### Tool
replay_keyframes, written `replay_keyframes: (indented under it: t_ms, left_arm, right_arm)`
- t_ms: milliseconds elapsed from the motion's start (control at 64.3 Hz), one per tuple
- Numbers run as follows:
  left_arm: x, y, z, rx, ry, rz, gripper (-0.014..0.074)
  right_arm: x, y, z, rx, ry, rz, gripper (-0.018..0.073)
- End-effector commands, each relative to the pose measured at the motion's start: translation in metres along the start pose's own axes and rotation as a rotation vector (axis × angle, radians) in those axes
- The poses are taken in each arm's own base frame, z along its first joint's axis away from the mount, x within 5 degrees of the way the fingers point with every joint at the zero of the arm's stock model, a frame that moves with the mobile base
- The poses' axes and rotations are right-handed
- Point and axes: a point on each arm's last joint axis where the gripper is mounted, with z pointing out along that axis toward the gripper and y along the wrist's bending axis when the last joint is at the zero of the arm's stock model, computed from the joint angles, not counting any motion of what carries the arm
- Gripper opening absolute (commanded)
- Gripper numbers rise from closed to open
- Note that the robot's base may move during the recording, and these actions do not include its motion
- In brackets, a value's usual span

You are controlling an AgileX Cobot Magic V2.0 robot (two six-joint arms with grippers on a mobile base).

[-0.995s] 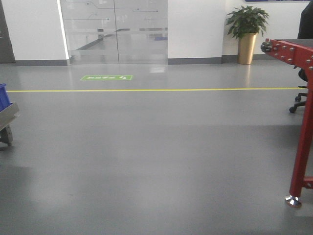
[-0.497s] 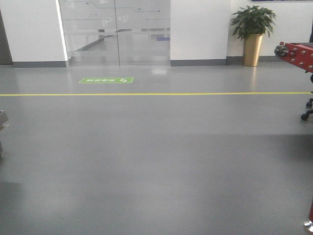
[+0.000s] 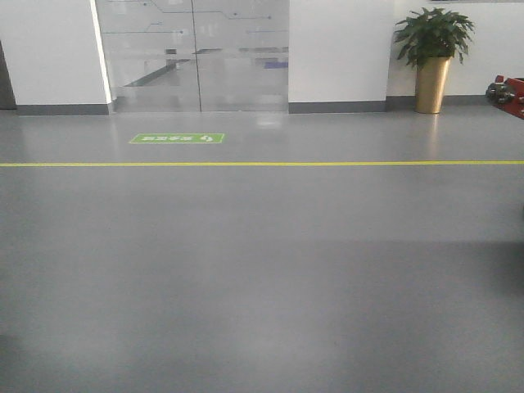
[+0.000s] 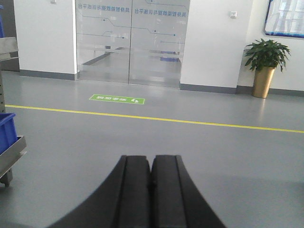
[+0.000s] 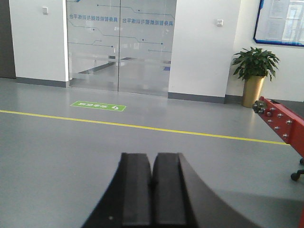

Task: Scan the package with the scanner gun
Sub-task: 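Drive forward and turn the base toward the red table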

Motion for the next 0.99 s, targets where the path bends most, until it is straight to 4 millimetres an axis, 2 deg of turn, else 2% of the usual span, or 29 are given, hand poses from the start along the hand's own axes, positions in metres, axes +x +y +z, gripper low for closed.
replay_keyframes:
  t_ms: [0, 979]
  left_arm:
    - [-0.0024, -0.0003, -0.0003, 0.004, -0.024, -0.009, -0.0111]
    - [-0.0024, -0.0003, -0.0003, 0.004, -0.024, -0.009, -0.0111]
  right_arm:
    - [-0.0019, 0.0, -0.0004, -0.001, -0.023, -0.015, -0.0153]
    - [-0.0019, 0.0, -0.0004, -0.001, -0.023, -0.015, -0.0153]
